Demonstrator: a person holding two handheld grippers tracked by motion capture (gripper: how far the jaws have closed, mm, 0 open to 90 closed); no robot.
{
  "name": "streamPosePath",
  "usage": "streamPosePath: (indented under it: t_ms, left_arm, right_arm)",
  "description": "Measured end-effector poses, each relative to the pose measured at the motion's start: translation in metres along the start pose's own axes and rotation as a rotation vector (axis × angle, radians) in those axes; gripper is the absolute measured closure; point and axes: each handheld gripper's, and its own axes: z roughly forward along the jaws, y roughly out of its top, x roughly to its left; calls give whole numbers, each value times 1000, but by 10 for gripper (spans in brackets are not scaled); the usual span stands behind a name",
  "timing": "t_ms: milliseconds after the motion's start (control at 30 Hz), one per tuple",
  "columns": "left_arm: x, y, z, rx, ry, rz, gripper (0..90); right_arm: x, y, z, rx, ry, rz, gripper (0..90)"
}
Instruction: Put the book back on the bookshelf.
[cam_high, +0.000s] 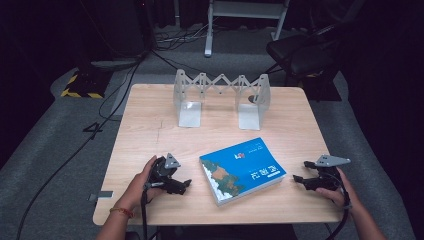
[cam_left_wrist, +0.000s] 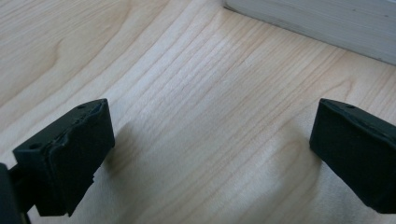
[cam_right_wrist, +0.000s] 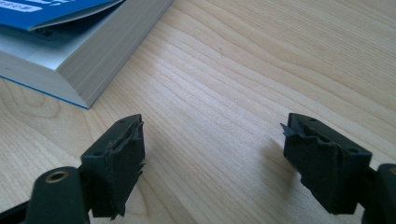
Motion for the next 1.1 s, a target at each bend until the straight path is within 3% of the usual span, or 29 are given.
streamPosePath:
  t_ms: [167,367,400,467,600,700,867,1100]
  left_arm:
    - [3,1,0,7,-8,23,4]
    - [-2,-1,-1,-2,12,4,8]
    - [-4,-2,-1,-2,12,-7,8]
    - [-7,-3,-3,2,-6,16,8]
    - [-17,-2,-1,1,-1,8,6]
    - [-24,3,3,5,-36,47,1]
    - [-38,11,10,6,-59,74,2]
    - [-56,22,20,7,-62,79,2]
  right_arm:
    - [0,1,1,7,-11,10,184]
    - [0,1,-1,32,-16,17,157]
    - [1,3,-1,44,-19,19,158]
    - [4,5,-1,57,-24,16,166]
    - [13,10,2,55,9,-9,199]
    - [24,18,4,41,33,-29,203]
    - [38,24,9,58,45,-61,215]
    - [43,27,10,62,44,-63,224]
